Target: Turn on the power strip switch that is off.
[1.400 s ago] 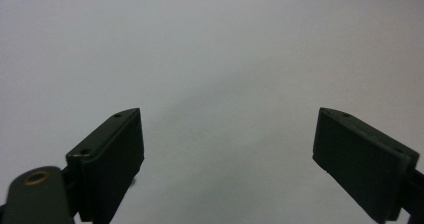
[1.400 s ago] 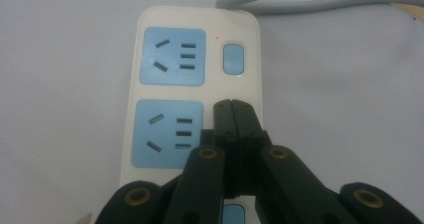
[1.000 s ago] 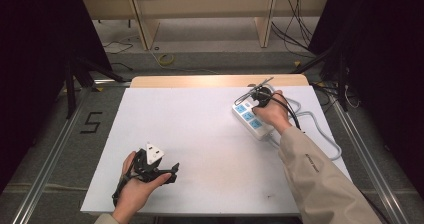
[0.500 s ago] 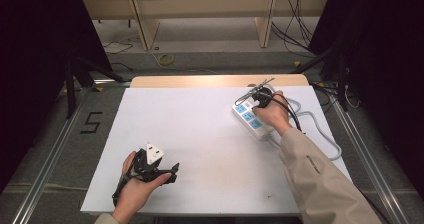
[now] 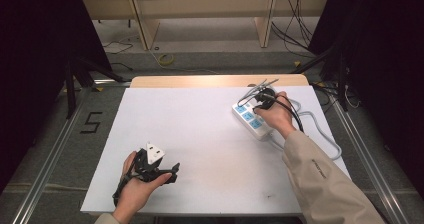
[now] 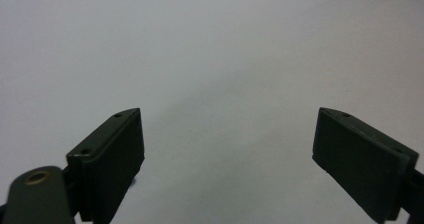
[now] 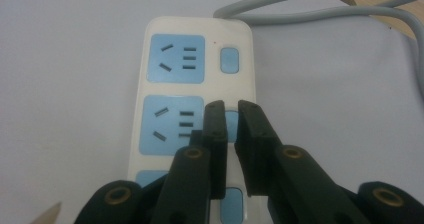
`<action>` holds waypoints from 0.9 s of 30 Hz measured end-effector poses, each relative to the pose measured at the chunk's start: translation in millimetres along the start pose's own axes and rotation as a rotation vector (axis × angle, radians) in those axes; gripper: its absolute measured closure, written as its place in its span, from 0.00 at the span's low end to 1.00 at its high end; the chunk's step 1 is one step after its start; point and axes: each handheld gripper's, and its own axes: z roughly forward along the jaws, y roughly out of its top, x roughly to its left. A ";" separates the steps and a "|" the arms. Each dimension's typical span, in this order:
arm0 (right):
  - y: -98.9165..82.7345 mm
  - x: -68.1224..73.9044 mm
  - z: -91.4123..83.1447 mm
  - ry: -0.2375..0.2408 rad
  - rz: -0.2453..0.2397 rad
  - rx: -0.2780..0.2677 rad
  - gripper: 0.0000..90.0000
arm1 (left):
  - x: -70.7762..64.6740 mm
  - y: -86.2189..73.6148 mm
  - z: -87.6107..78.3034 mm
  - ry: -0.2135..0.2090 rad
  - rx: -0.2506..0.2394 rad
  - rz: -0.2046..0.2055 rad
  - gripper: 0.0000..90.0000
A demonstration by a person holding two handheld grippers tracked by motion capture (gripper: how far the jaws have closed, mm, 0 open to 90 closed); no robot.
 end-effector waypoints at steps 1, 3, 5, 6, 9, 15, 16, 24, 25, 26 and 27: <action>-0.7 0.0 -1.0 0.003 0.002 -0.001 0.91 | -0.1 0.0 0.1 0.000 0.000 0.000 0.14; -2.3 0.5 -3.0 0.009 0.000 -0.003 0.89 | -0.4 0.0 0.4 -0.001 0.001 -0.003 0.14; -4.1 1.2 -5.8 0.016 0.000 -0.009 0.86 | -0.3 -0.1 0.5 -0.001 0.002 -0.004 0.14; -5.2 1.3 -7.4 0.021 0.002 -0.015 0.85 | -0.2 -0.2 0.6 -0.001 0.004 -0.004 0.14; -8.9 2.5 -12.0 0.035 0.003 -0.023 0.80 | 0.1 -0.2 1.0 -0.002 0.005 -0.003 0.14; -18.3 6.2 -20.1 0.050 -0.016 -0.030 0.72 | -0.4 -0.4 1.3 -0.004 0.006 -0.006 0.14; -19.6 6.5 -21.9 0.048 -0.021 -0.031 0.71 | -0.4 -0.5 1.4 -0.005 0.007 -0.006 0.14; -32.4 9.2 -33.7 0.081 -0.017 -0.060 0.62 | -0.7 -0.8 2.1 -0.007 0.014 -0.006 0.14; -34.2 10.2 -35.3 0.085 -0.014 -0.061 0.62 | -0.7 -0.8 2.2 -0.007 0.014 -0.006 0.14; -35.7 10.9 -36.7 0.090 -0.017 -0.065 0.61 | -0.8 -0.8 2.2 -0.007 0.014 -0.007 0.14; -37.1 12.5 -37.9 0.096 -0.015 -0.067 0.61 | -0.7 -0.8 2.2 -0.008 0.016 -0.005 0.14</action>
